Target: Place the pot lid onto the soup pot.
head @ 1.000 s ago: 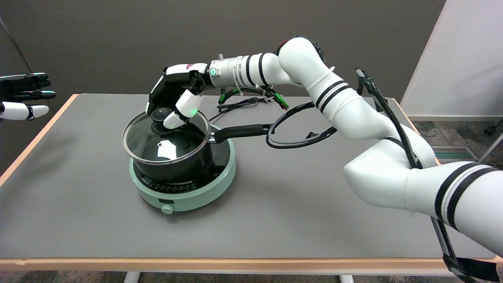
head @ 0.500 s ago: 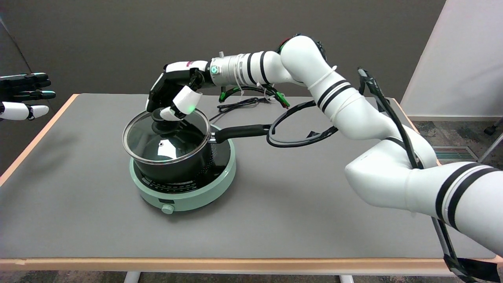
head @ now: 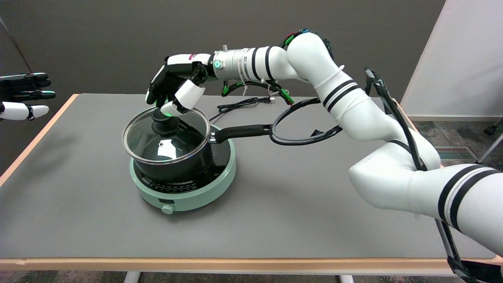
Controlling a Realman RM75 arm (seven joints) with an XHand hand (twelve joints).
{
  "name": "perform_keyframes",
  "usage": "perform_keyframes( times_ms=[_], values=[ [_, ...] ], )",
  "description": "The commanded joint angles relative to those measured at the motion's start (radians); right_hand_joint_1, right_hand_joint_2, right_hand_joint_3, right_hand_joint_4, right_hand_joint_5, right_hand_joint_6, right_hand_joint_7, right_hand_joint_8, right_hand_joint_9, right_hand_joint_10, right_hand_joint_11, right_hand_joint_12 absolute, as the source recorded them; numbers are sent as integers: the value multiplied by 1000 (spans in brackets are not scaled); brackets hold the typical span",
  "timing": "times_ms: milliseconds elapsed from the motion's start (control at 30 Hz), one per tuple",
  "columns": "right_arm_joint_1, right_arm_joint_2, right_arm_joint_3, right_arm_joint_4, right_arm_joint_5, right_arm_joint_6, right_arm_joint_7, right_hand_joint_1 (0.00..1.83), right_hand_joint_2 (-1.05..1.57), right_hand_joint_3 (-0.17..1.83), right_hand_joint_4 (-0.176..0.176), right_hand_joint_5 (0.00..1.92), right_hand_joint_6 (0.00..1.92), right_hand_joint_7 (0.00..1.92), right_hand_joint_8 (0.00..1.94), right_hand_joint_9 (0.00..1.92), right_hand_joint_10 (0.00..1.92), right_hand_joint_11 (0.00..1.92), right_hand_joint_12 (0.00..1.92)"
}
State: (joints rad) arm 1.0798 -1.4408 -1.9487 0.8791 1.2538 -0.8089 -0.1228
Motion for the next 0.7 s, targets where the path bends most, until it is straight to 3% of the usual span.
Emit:
perform_keyframes(
  times_ms=[33, 233, 467, 700],
  values=[
    [-108, 67, 79, 244, -77, 84, 63, 1075, 639, 850, -69, 697, 400, 777, 557, 596, 1290, 81, 1742],
    [-175, 100, 120, 365, -127, 145, 90, 1066, 590, 905, -52, 684, 478, 876, 508, 737, 1170, 150, 1780],
    [-272, 145, 193, 560, -271, 180, 159, 1060, 594, 878, -44, 704, 447, 905, 478, 760, 1200, 202, 1781],
    [-458, 187, 334, 780, -414, 351, 207, 1059, 593, 879, -43, 703, 445, 911, 469, 776, 1183, 238, 1805]
  ],
)
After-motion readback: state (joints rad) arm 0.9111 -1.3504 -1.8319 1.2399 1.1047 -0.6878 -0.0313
